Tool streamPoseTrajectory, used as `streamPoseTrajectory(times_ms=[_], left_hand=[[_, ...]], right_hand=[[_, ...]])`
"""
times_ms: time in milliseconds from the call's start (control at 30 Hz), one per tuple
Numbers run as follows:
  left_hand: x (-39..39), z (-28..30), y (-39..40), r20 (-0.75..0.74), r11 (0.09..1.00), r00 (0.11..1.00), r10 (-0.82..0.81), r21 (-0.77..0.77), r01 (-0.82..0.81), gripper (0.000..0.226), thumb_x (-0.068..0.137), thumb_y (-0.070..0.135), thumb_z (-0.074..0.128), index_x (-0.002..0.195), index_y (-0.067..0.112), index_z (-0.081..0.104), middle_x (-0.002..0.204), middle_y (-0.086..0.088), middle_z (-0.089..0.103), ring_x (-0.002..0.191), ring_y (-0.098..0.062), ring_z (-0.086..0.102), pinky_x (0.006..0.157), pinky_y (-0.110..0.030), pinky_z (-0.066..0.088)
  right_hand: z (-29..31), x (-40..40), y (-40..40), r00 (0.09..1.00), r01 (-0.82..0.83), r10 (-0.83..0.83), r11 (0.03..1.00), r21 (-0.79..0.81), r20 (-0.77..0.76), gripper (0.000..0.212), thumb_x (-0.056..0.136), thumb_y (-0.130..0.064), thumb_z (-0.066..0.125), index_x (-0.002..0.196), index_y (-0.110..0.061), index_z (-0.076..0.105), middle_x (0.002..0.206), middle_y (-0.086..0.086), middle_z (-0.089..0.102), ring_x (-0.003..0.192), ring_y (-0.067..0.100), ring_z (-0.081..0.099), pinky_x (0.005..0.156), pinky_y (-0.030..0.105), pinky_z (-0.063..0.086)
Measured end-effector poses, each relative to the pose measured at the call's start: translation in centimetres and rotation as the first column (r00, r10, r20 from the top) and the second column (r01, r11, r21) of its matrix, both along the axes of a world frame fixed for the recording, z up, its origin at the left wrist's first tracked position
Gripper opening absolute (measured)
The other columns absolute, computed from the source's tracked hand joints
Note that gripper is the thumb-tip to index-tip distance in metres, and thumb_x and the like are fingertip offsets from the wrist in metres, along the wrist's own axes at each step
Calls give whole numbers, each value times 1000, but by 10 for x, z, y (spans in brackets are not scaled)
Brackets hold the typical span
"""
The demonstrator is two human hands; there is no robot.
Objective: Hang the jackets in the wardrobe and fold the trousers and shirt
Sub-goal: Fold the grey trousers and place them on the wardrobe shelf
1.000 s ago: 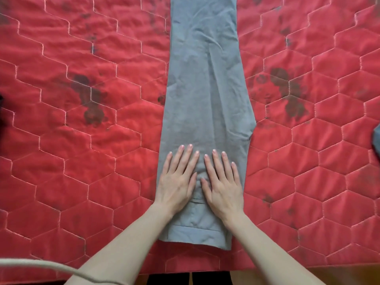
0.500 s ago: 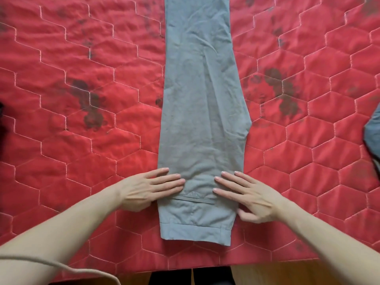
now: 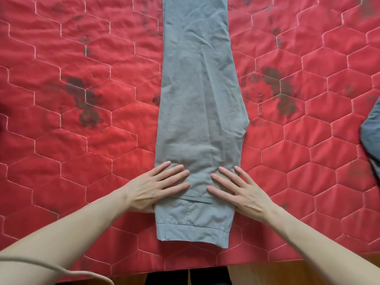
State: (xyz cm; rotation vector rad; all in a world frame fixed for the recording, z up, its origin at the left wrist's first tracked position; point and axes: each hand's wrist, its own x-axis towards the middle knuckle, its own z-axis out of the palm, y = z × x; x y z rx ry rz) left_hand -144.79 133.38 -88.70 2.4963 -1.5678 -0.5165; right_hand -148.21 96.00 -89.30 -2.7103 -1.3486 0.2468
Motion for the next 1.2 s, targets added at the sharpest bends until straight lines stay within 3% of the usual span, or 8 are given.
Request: streamPoseTrajectory(times_ms=[200, 333, 467, 567, 700, 867, 1067, 1200], left_hand=[[-9, 12, -8, -111, 995, 988, 103, -8, -104, 92, 97, 68, 46, 167, 15, 19, 175, -9, 11, 162, -33, 4, 128, -59, 10], [-8, 28, -7, -370, 943, 895, 248, -118, -310, 80, 100, 61, 49, 163, 16, 30, 170, 2, 28, 161, -17, 12, 130, -45, 15], [-9, 53, -22, -639, 692, 623, 451, -190, -696, 57, 99, 33, 71, 151, 33, 49, 152, 11, 55, 143, -14, 52, 119, -30, 38], [-5, 69, -26, -757, 547, 495, 427, -219, -808, 66, 93, 54, 68, 151, 34, 44, 131, 14, 69, 115, -11, 70, 94, -36, 57], [15, 70, -42, -641, 315, 500, 582, -389, -866, 36, 106, 58, 42, 117, 29, 60, 117, 27, 62, 102, 2, 65, 83, -20, 50], [32, 65, -66, -746, -89, 152, 649, -273, -958, 26, 101, 50, 53, 86, 29, 52, 68, 9, 40, 62, -3, 37, 56, -23, 35], [53, 53, -73, -770, -82, 88, 633, -180, -980, 30, 103, 44, 52, 89, 19, 52, 75, 13, 57, 68, -4, 52, 66, -24, 44], [61, 37, -66, -757, 73, 119, 643, -94, -993, 13, 106, 24, 52, 117, 19, 56, 105, 4, 70, 102, -20, 67, 94, -31, 49]], right_hand=[[21, 11, 5, 977, 109, -85, 988, 112, -197, 54, 102, -41, 58, 155, -29, 48, 163, -1, 43, 156, 23, 29, 124, 55, 27], [44, 20, 2, 893, 290, -178, 930, 227, -412, 51, 103, -26, 59, 152, -24, 51, 158, -9, 48, 153, 11, 35, 123, 46, 31], [73, 16, 10, 789, 552, -311, 737, 390, -529, 42, 106, -41, 54, 137, -14, 65, 141, -7, 64, 137, 11, 56, 112, 35, 44], [89, 14, 21, 658, 736, -348, 488, 470, -668, 44, 94, -38, 71, 129, -11, 68, 130, -5, 69, 121, 18, 67, 102, 35, 52], [87, 23, 38, 556, 831, -380, 241, 501, -739, 16, 88, -25, 75, 103, -24, 69, 93, -3, 72, 82, 16, 69, 75, 37, 57], [71, 51, 48, 406, 899, -554, 100, 427, -727, 47, 100, -58, 57, 85, -14, 53, 65, 12, 41, 64, 9, 34, 57, 41, 38], [48, 86, 52, 401, 904, -646, 166, 394, -649, 35, 102, -55, 45, 125, -29, 51, 66, 11, 61, 57, 31, 50, 59, 46, 45], [33, 119, 52, 388, 919, -686, 236, 316, -615, 35, 103, -52, 37, 105, -20, 50, 65, 14, 61, 63, 44, 59, 59, 51, 34]])
